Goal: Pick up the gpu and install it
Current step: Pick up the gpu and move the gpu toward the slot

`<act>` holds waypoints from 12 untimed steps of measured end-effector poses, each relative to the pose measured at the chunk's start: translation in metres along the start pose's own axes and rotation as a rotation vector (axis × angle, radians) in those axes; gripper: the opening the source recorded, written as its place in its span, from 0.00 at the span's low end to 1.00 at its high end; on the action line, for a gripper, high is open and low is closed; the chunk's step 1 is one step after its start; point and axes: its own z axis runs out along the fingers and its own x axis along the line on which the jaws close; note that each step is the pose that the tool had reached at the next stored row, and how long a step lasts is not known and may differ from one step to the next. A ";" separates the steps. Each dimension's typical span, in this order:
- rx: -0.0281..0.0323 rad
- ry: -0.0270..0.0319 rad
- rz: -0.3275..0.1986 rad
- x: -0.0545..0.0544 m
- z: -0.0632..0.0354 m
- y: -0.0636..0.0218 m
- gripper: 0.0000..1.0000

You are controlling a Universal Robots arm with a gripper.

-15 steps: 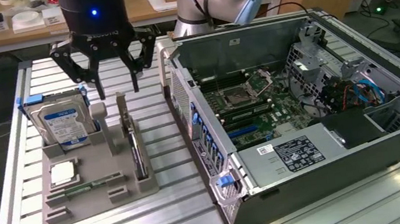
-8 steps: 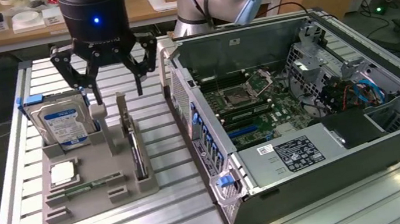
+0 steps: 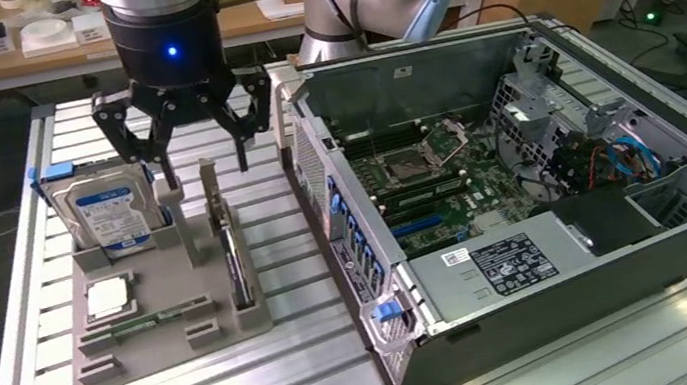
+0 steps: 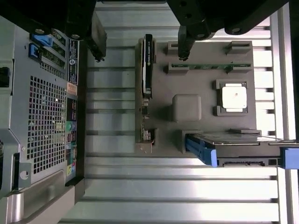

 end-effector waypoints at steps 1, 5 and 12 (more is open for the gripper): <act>-0.0001 0.0000 -0.007 0.000 0.0018 0.0000 0.72; -0.0001 0.0001 -0.019 0.000 0.0090 -0.0001 0.72; -0.0001 0.0001 -0.022 0.000 0.0219 -0.0002 0.72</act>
